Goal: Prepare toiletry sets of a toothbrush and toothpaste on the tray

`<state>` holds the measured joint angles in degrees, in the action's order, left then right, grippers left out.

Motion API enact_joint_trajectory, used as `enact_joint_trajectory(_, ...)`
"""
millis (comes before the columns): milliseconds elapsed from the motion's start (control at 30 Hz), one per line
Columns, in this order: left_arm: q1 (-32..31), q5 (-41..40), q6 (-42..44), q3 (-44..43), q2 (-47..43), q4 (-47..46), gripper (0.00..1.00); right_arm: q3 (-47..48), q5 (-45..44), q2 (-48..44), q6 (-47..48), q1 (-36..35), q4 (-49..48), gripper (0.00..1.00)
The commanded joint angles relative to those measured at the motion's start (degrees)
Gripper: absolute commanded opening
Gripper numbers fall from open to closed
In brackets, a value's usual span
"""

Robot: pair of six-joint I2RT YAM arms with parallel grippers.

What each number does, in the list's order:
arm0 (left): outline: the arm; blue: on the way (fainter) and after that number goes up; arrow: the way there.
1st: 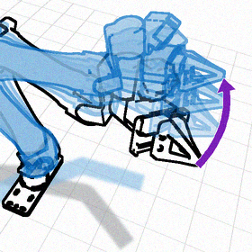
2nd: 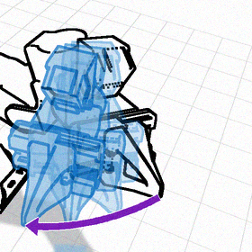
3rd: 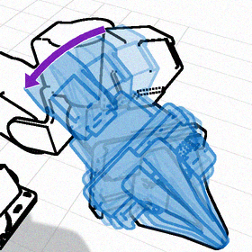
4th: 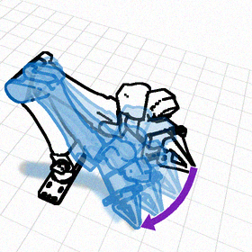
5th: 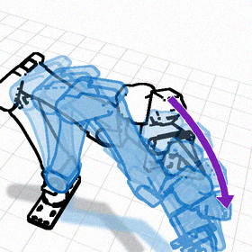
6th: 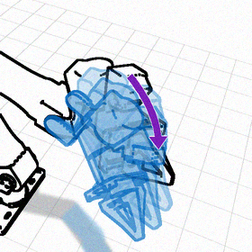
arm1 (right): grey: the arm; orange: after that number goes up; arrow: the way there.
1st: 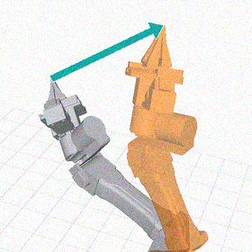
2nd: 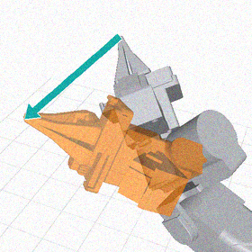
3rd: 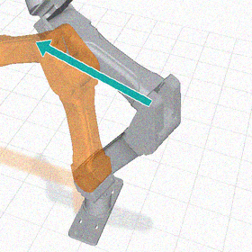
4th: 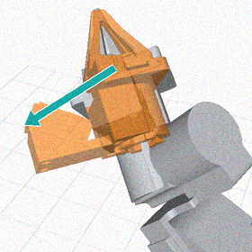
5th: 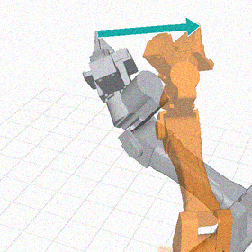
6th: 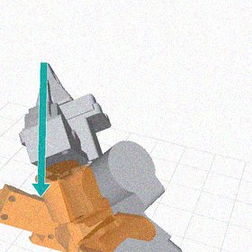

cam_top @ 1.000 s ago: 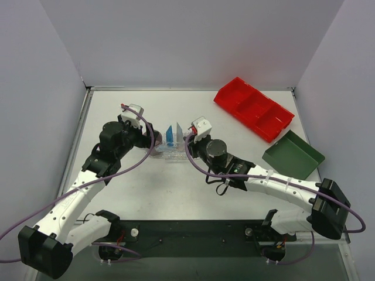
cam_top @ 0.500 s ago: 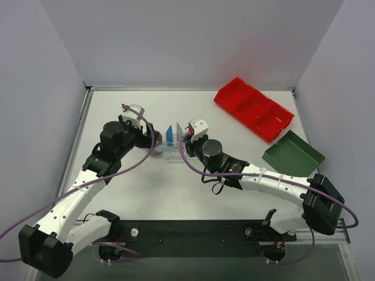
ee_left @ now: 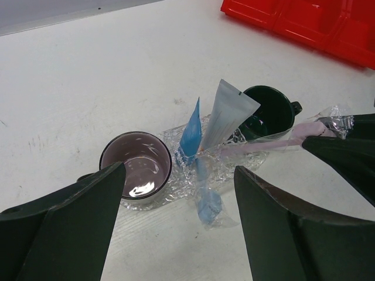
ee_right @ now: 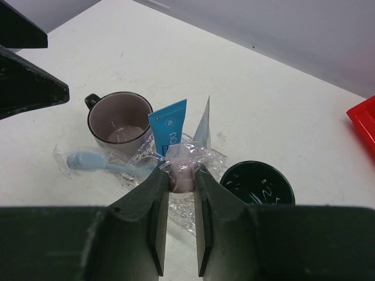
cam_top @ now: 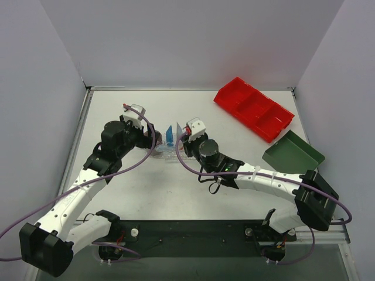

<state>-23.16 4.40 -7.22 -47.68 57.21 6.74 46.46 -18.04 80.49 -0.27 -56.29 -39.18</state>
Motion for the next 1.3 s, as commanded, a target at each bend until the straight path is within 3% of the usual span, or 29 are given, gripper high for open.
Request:
enact_joint_trajectory(0, 0.1, 0.7, 0.2, -0.8, 0.2, -1.2, 0.85, -0.2, -1.5, 0.9, -0.4, 0.3, -6.3, 0.00)
enact_joint_trajectory(1267, 0.1, 1.4, 0.2, -1.0, 1.5, -1.4, 0.85, -2.2, -4.5, 7.2, -0.2, 0.7, -13.1, 0.00)
